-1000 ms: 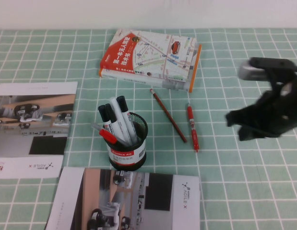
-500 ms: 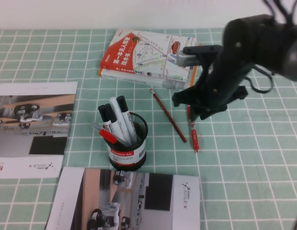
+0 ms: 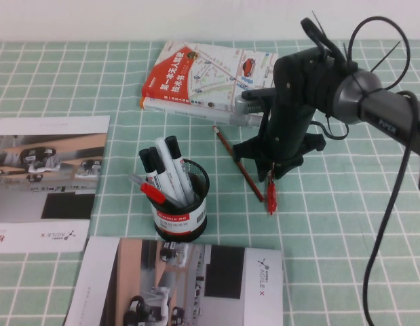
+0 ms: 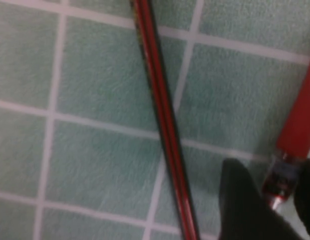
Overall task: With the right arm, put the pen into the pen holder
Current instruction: Pick up the pen on the table
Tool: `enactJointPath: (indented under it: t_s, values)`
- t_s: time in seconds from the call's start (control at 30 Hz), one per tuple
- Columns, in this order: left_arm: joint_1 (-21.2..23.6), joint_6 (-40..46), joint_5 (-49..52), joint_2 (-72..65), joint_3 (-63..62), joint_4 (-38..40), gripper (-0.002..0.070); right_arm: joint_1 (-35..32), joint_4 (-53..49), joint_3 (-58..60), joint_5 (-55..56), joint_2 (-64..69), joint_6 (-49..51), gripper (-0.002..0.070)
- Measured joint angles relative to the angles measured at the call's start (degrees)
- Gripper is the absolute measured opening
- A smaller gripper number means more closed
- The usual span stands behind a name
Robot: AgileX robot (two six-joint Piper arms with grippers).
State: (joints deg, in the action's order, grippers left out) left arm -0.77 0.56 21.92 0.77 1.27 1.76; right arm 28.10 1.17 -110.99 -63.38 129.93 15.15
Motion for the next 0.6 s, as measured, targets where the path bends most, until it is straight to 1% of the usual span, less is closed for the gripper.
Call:
enactJointPath:
  t_s: [0.23,0.3,0.37,0.4,0.6]
  values:
    - [0.0,0.0,0.0,0.0,0.0,0.0,-0.0004,0.0,-0.7,-0.9,-0.5,1.1,1.0,0.0214]
    - [0.0,0.0,0.0,0.0,0.0,0.0,-0.0004,0.0,-1.2,-0.9,-0.7,1.1,1.1,0.0181]
    - [0.0,0.0,0.0,0.0,0.0,0.0,-0.0004,0.0,-1.5,-0.9,-1.2,1.1,1.3,0.0101]
    - [0.0,0.0,0.0,0.0,0.0,0.0,-0.0004,0.0,-1.7,-0.9,-1.5,1.1,1.3,0.0076]
    - [0.0,0.0,0.0,0.0,0.0,0.0,-0.0004,0.0,-3.4,-1.1,-3.3,1.1,1.3,0.0076]
